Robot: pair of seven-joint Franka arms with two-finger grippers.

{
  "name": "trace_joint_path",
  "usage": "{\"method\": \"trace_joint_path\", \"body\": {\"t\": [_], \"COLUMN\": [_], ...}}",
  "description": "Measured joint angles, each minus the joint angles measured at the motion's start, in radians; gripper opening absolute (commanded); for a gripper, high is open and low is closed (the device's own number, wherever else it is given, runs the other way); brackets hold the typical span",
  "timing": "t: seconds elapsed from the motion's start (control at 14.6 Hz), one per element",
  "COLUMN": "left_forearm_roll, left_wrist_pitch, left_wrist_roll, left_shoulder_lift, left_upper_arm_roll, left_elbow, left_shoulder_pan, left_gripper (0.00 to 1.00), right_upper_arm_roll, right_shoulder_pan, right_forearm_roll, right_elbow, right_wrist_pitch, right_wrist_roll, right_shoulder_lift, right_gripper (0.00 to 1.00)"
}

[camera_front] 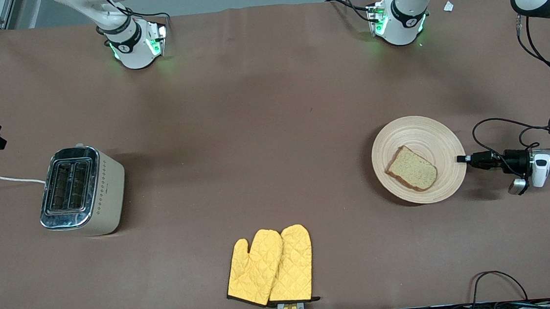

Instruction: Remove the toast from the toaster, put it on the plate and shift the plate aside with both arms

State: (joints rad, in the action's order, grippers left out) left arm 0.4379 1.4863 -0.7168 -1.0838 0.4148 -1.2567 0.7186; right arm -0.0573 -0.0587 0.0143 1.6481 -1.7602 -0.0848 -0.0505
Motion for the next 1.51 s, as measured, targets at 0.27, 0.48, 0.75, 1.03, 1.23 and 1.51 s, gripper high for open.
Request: {"method": "trace_joint_path", "body": {"t": [0.27, 0.48, 0.75, 1.03, 1.23, 1.51], "left_forearm_roll": [0.0, 0.0, 0.008, 0.008, -0.004, -0.115], "left_wrist_pitch": [0.0, 0.0, -0.011, -0.011, -0.009, 0.031], "left_wrist_roll": [0.0, 0.0, 0.0, 0.0, 0.0, 0.0], "left_shoulder_lift": [-0.015, -0.019, -0.019, -0.018, -0.015, 0.022], "left_upper_arm_roll": [-0.001, -0.001, 0.0, 0.001, 0.001, 0.011], "left_elbow": [0.0, 0.0, 0.001, 0.006, 0.016, 0.027], "left_shoulder_pan": [0.001, 0.002, 0.002, 0.002, 0.002, 0.002], "left_gripper": [0.03, 0.2, 0.96, 1.0, 1.0, 1.0], "right_upper_arm_roll": [0.0, 0.0, 0.0, 0.0, 0.0, 0.0], "right_shoulder_pan": [0.0, 0.0, 0.0, 0.0, 0.0, 0.0], "right_forearm_roll": [0.0, 0.0, 0.0, 0.0, 0.0, 0.0], "right_elbow": [0.0, 0.0, 0.0, 0.0, 0.0, 0.0], "right_wrist_pitch": [0.0, 0.0, 0.0, 0.0, 0.0, 0.024], "right_wrist_roll": [0.0, 0.0, 0.0, 0.0, 0.0, 0.0], "right_shoulder_lift": [0.0, 0.0, 0.0, 0.0, 0.0, 0.0], "right_gripper": [1.0, 1.0, 1.0, 1.0, 1.0, 1.0]}}
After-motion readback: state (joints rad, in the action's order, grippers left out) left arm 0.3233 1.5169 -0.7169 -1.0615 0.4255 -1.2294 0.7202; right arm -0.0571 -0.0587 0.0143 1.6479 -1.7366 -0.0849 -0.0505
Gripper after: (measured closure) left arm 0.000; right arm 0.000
